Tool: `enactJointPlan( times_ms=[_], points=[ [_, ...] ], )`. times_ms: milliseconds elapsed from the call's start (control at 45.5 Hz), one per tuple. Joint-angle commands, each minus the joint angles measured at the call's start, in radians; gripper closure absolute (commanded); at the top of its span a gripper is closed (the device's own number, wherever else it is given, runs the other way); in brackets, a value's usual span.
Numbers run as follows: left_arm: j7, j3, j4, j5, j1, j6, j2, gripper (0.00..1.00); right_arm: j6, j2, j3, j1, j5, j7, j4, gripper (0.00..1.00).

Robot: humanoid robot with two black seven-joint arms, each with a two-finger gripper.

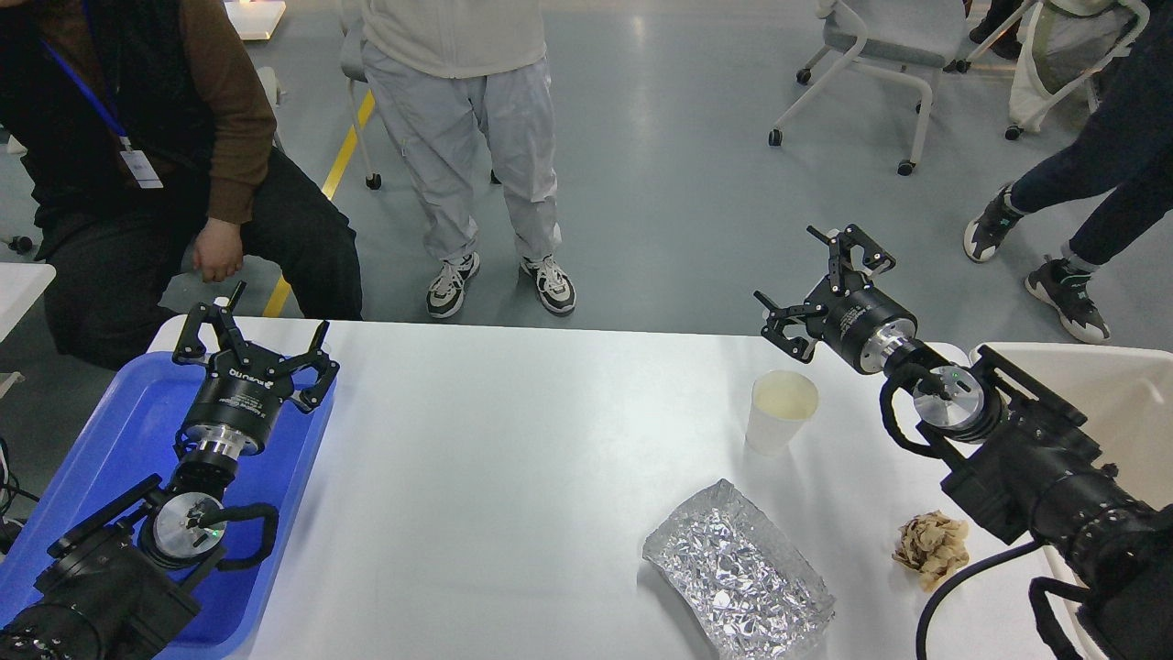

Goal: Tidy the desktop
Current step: 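Raise the right gripper and swing it toward the white paper cup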

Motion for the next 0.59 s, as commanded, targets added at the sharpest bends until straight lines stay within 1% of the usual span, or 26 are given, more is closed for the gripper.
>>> enactJointPlan(
  times_ms=[0,571],
  points=[
    [0.001,0.000,0.000,0.000,0.000,0.000,0.000,0.00,0.000,-0.005,0.001,0.000,0.000,0.000,0.001,0.00],
    [0.000,0.000,0.000,0.000,0.000,0.000,0.000,0.00,-0.008,-0.025,-0.011,-0.035,0.000,0.000,-0.004,0.00]
  ],
)
